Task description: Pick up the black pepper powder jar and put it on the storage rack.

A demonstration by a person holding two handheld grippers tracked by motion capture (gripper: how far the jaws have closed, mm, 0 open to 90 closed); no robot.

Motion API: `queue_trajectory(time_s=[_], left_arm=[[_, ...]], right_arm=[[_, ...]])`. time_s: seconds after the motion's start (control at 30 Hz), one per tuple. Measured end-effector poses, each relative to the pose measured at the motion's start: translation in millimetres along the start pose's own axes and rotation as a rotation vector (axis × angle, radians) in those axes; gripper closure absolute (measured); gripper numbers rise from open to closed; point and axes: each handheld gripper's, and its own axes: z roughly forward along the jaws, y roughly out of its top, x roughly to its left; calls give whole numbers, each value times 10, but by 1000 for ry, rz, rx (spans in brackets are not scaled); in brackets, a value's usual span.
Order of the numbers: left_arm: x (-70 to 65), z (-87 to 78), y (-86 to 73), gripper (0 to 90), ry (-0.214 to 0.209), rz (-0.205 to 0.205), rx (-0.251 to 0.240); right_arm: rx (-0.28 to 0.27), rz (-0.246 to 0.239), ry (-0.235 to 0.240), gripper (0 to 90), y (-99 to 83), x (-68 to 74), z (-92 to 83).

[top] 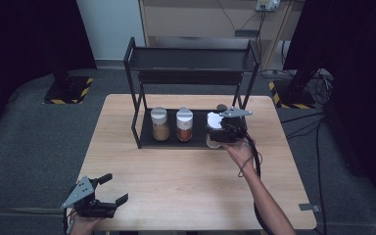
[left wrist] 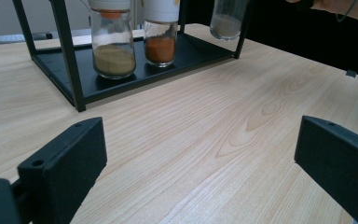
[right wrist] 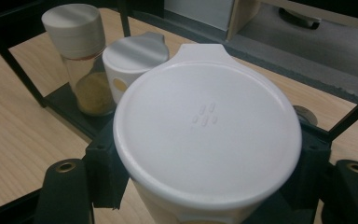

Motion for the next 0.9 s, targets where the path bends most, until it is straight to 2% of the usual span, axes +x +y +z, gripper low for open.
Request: queue_trajectory(time_s=[0.5, 0.73, 0.9], left_arm=[[4, 0, -2, 12, -1, -2, -1], [5, 2, -2, 13, -1, -1, 0], [7, 2, -2, 12, -2, -1, 0]], right_arm=[[1, 40, -55, 308, 86, -95, 299], [6, 55, -81, 308, 58, -113, 453], [7, 70, -83, 308, 19, -129, 529]])
